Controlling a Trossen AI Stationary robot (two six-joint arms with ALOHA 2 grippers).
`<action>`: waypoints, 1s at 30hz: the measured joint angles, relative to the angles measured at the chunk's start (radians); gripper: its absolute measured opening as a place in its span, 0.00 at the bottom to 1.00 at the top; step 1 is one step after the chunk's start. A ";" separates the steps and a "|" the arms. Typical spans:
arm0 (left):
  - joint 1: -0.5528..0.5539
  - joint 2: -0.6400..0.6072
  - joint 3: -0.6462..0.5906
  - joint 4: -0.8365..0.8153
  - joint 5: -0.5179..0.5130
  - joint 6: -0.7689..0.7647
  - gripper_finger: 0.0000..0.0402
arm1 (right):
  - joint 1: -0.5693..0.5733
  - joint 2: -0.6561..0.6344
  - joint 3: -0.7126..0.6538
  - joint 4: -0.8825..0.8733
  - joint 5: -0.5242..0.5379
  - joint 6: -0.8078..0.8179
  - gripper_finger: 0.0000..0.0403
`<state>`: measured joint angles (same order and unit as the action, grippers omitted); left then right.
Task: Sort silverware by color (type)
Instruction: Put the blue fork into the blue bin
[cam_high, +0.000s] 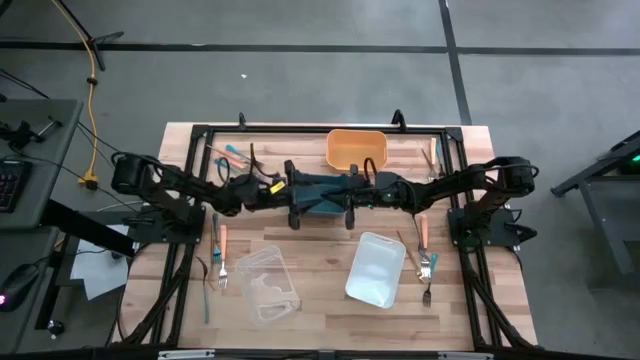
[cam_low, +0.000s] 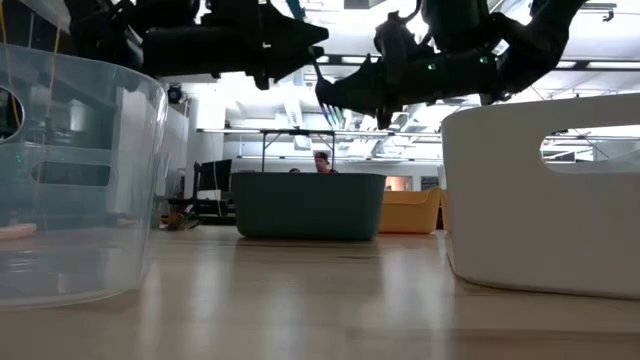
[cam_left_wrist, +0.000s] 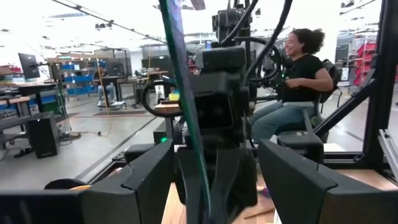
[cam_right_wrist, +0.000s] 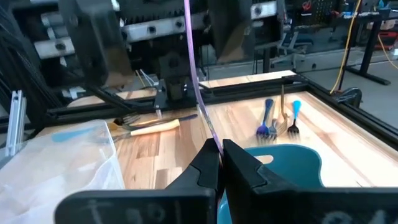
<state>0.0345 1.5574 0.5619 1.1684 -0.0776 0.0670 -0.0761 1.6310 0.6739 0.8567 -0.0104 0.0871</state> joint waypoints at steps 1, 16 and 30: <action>0.000 -0.006 -0.002 -0.009 -0.001 0.008 0.54 | 0.001 0.000 0.000 0.000 -0.004 -0.003 0.00; -0.001 -0.153 -0.012 -0.243 -0.001 0.037 0.03 | 0.007 0.000 0.001 -0.021 -0.012 -0.024 0.03; 0.028 -0.218 -0.012 -0.392 -0.159 0.043 0.01 | 0.005 -0.156 -0.001 -0.301 0.192 -0.027 0.41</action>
<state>0.0630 1.3397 0.5495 0.7760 -0.2363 0.1104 -0.0715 1.4748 0.6733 0.5557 0.1820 0.0601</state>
